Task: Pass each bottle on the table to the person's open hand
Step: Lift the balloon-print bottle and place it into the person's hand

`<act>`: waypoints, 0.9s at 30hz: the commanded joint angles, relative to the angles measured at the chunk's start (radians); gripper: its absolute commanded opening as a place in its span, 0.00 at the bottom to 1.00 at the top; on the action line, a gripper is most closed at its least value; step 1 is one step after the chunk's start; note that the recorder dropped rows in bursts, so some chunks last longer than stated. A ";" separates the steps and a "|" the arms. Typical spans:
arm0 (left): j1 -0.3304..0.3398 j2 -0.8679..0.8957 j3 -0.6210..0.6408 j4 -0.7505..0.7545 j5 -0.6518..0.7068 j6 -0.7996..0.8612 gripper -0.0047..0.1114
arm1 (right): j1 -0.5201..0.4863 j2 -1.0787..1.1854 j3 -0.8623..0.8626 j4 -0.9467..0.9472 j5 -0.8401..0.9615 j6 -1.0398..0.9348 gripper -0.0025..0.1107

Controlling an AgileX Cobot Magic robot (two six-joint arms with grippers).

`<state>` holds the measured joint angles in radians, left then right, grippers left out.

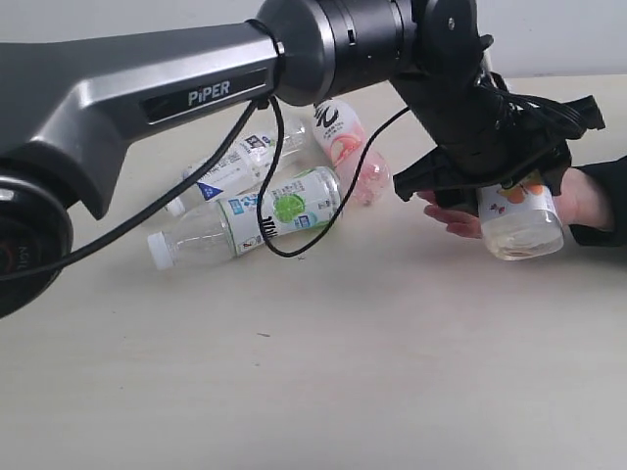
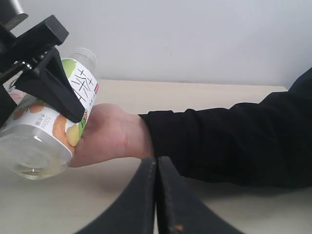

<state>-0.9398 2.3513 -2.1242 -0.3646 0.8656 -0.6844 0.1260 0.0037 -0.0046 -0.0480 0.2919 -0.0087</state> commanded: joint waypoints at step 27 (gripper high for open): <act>0.012 0.055 -0.007 -0.065 -0.081 0.026 0.64 | 0.003 -0.004 0.005 -0.002 -0.009 0.002 0.02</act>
<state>-0.9298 2.4115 -2.1242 -0.4237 0.8060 -0.6763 0.1260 0.0037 -0.0046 -0.0480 0.2919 -0.0087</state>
